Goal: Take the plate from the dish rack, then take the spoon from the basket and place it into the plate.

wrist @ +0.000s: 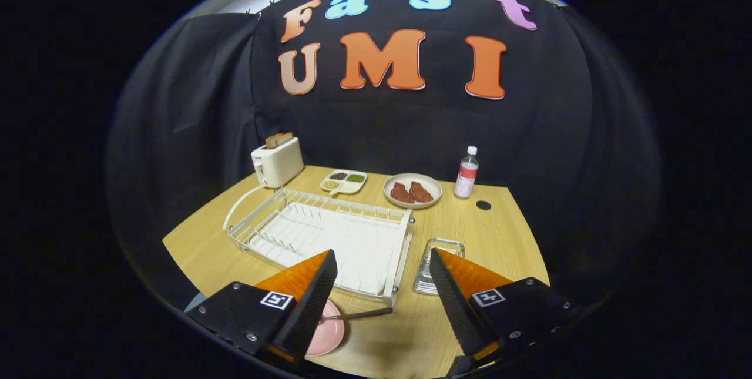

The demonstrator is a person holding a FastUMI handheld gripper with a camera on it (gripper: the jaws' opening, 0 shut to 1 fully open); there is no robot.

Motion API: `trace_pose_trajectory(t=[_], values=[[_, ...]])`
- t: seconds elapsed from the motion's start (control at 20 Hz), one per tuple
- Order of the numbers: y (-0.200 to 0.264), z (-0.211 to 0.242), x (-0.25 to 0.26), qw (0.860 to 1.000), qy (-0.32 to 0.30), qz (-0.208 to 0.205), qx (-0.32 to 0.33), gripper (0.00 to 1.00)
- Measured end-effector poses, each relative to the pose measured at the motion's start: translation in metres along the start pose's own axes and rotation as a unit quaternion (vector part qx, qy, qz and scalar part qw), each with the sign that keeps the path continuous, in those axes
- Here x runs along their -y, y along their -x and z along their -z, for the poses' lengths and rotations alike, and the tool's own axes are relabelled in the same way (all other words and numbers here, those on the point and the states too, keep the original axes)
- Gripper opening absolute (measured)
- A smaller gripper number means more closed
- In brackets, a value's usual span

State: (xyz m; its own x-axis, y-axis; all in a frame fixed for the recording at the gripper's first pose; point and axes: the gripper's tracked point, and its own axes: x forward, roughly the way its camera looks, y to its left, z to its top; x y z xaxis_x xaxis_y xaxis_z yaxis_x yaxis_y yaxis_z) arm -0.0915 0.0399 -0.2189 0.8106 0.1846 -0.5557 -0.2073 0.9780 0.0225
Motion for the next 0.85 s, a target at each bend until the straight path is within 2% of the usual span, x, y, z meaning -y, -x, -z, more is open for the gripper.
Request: trace_pose_trajectory(t=[0.45,0.85], values=[[0.015,-0.096,0.008,0.994,0.007,0.019,0.109,0.94],[0.051,-0.161,0.008,0.978,0.012,0.039,0.206,0.94]])
